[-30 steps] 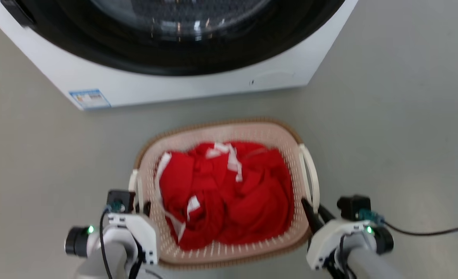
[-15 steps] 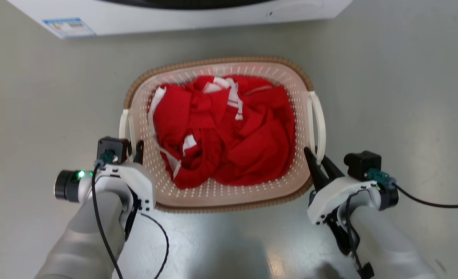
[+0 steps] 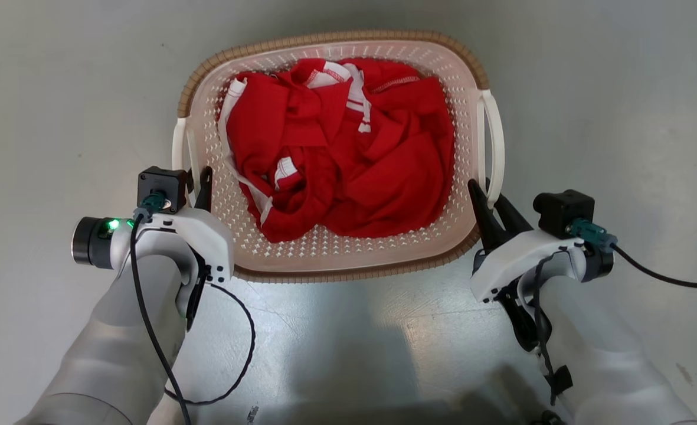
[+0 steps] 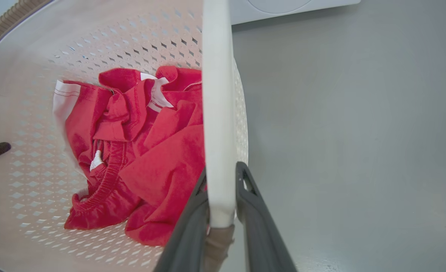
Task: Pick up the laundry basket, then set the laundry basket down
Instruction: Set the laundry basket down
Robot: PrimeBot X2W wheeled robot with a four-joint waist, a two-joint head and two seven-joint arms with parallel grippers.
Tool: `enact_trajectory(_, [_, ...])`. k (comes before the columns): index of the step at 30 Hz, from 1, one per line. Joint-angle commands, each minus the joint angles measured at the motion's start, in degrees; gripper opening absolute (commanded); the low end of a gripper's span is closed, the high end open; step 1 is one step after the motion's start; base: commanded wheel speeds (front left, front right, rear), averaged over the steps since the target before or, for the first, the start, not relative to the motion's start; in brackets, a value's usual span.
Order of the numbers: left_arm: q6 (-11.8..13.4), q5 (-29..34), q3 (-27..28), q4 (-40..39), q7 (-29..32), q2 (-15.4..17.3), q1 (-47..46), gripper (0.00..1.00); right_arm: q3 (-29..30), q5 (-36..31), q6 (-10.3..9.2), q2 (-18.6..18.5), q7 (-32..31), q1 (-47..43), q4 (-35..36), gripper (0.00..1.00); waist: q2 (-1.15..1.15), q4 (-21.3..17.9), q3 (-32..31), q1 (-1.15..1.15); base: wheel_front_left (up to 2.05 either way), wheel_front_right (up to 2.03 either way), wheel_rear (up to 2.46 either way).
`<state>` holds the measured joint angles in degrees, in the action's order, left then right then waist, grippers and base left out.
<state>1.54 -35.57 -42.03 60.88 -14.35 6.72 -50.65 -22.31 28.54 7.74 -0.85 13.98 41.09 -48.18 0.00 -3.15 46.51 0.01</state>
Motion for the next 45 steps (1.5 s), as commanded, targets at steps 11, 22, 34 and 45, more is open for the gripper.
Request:
enact_trajectory(11, [1.23, 1.80, 0.98, 1.56, -0.64, 4.65, -1.76, 0.00, 0.48, 0.22, -0.25, -2.03, 1.02, -0.85, 0.92, 0.00, 0.00, 0.08, 2.36, -0.01, 0.00, 0.00, 0.00])
enact_trajectory(22, [1.37, 2.48, 0.65, 1.48, -0.64, 4.38, -3.61, 0.00, 0.09, 1.22, -0.25, -2.03, 1.02, -0.51, 1.60, 0.00, 0.00, 0.17, 4.76, -0.01, 0.00, 0.00, 0.00])
enact_trajectory(34, [1.38, 2.61, 0.83, 0.92, -0.64, 4.16, -4.21, 0.00, 0.61, 1.30, -0.25, -2.03, 1.02, 0.26, 2.14, 0.00, 0.00, 0.71, 6.99, -0.01, 0.00, 0.00, 0.00])
enact_trajectory(45, [1.32, 2.81, 1.01, 0.51, -0.64, 4.08, -4.44, 0.00, 1.07, 1.05, -0.25, -2.03, 1.02, 0.33, 2.23, 0.09, 0.00, 0.60, 7.80, -0.01, 0.00, 0.00, 0.00])
